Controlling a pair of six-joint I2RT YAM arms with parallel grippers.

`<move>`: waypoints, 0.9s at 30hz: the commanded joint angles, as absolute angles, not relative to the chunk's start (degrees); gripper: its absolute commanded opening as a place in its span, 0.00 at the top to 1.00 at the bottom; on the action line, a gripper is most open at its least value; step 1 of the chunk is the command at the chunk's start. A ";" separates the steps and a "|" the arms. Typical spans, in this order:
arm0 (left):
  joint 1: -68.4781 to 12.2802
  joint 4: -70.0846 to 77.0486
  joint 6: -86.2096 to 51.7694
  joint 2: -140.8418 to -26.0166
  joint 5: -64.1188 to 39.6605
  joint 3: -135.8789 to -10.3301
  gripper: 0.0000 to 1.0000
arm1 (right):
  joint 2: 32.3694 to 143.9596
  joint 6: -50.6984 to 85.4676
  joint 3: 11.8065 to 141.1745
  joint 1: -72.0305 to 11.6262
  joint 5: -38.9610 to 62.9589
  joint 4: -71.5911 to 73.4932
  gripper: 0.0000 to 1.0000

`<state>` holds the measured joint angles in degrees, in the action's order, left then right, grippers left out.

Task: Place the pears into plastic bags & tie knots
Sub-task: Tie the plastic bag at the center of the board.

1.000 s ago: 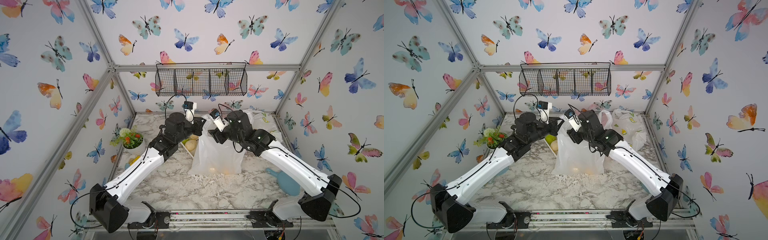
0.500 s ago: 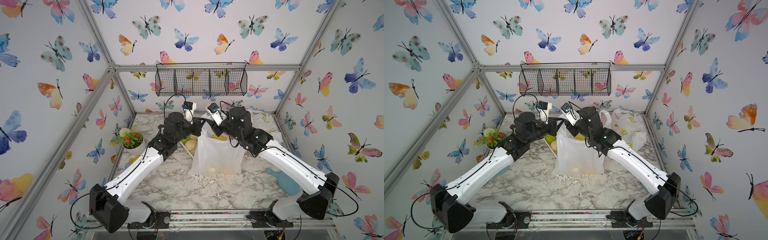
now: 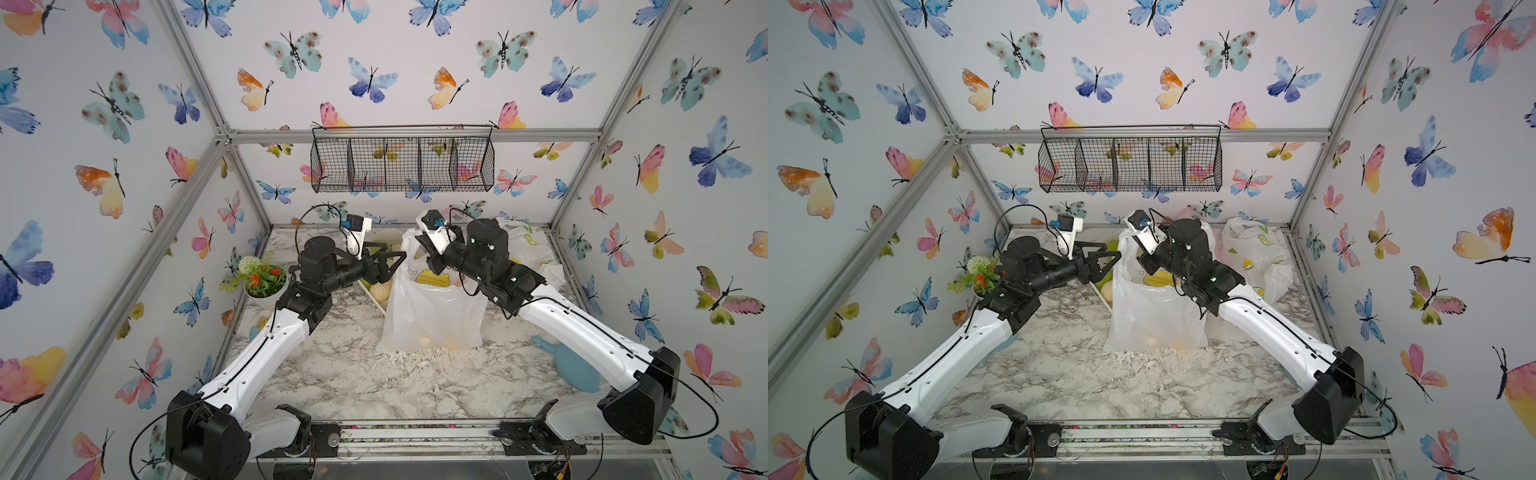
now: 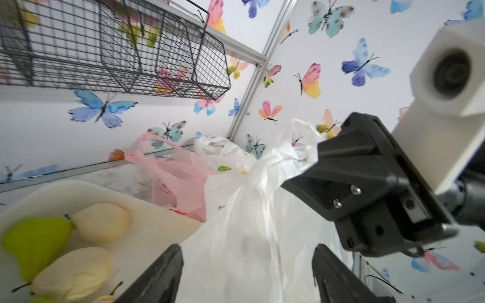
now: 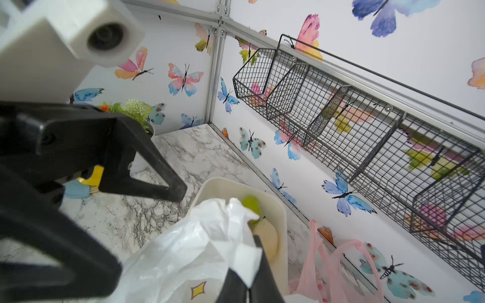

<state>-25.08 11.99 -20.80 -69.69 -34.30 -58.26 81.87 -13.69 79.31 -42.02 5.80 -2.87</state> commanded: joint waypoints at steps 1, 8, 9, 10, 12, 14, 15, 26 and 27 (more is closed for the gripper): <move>-25.31 20.06 -19.12 -69.52 -39.81 -56.70 0.14 | 78.73 -8.53 79.11 -40.73 14.10 1.70 0.95; -25.05 28.21 -19.77 -75.02 -44.38 -57.89 0.11 | 77.52 -6.30 78.88 -38.38 24.01 1.42 0.97; -25.13 30.64 -21.18 -75.62 -46.02 -57.73 0.11 | 77.61 -6.19 79.05 -38.17 24.80 1.15 0.97; -25.30 33.42 -22.95 -76.30 -47.57 -57.47 0.11 | 77.69 -6.07 79.31 -37.93 25.36 0.88 0.97; -25.52 36.89 -25.07 -77.20 -49.11 -56.72 0.11 | 77.78 -5.91 79.80 -37.72 26.15 0.53 0.97; -25.77 39.36 -26.03 -78.00 -50.62 -56.57 0.11 | 77.78 -5.73 80.13 -37.62 27.05 0.35 0.97; -25.97 39.74 -26.16 -78.41 -51.25 -56.85 0.11 | 77.78 -5.59 80.24 -37.45 27.72 0.28 0.97; -28.97 39.33 -25.35 -83.16 -52.22 -60.45 0.28 | 77.18 -3.32 80.07 -36.15 28.47 1.50 0.97; -28.92 38.73 -24.92 -83.50 -51.68 -60.49 0.33 | 77.09 -2.92 80.07 -35.97 28.63 1.74 0.97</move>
